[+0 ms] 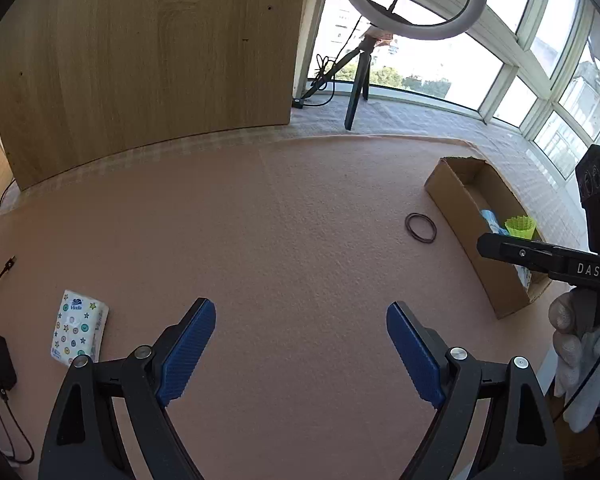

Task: Organize objects
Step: 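Move both grippers toward the white star-patterned tissue pack, then close the left gripper on the tissue pack while the right gripper closes on it too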

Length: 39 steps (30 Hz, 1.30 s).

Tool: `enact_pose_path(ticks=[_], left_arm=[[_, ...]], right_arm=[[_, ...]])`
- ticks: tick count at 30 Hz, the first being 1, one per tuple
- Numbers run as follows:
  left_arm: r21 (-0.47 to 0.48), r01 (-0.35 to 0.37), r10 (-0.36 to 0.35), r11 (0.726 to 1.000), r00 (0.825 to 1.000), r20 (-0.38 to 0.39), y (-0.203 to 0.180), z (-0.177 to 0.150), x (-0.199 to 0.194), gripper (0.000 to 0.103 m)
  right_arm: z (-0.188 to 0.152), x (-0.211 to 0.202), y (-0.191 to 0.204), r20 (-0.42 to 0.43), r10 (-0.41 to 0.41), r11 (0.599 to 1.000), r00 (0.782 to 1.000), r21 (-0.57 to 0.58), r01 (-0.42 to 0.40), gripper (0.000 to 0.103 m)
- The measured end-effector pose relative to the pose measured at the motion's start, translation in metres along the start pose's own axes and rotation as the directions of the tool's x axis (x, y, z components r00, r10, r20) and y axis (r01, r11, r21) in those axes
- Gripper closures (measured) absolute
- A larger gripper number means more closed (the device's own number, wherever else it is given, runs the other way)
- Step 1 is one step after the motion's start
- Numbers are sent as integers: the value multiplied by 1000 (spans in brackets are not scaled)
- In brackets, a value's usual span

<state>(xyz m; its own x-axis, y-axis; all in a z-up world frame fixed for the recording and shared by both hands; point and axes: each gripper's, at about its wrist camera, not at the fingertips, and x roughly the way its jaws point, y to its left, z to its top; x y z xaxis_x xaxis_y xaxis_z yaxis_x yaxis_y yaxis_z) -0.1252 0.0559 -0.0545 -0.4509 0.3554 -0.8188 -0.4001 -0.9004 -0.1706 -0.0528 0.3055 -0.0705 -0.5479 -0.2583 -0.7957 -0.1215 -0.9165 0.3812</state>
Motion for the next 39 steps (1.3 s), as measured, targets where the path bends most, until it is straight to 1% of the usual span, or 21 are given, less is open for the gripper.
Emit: enact_pose_path(ticks=[4,9,14,20,25,30,32,34,39], left_arm=[[-44,-51,51,998,999,-9,48,-7,-8,13],[-94,-94,92,991,995,-24,103,-15,-16,13],[-124,-119,115,985,992,-41,149,-26,-19,14],[-148,-118,110,982,992,-64,187,-36,-16,14],[-147,-93,82,985,993,-82,207,-41,-7,14],[-149,-52,40,987,995,-86,221,-39,0,14],[-146,-38,24,989,995,-98,225,-40,4,16],[-134,-30,15,991,993,-115,225,-41,9,23],[-110,0,-15,994,990,-137,225,-42,21,31]], right_arm=[[0,16,25,-7,34,999,999,-16,-35,34],[2,37,54,-38,62,997,997,-33,-64,34],[1,61,86,-95,95,993,991,-62,-101,34],[1,91,130,-158,143,984,977,-85,-157,34],[-1,118,172,-203,173,975,964,-105,-197,34],[-2,150,204,-256,209,969,944,-78,-235,34],[-2,163,212,-281,226,966,933,-60,-252,34],[-3,174,220,-304,235,964,923,-46,-261,34],[-7,198,232,-351,253,960,902,-22,-278,34]])
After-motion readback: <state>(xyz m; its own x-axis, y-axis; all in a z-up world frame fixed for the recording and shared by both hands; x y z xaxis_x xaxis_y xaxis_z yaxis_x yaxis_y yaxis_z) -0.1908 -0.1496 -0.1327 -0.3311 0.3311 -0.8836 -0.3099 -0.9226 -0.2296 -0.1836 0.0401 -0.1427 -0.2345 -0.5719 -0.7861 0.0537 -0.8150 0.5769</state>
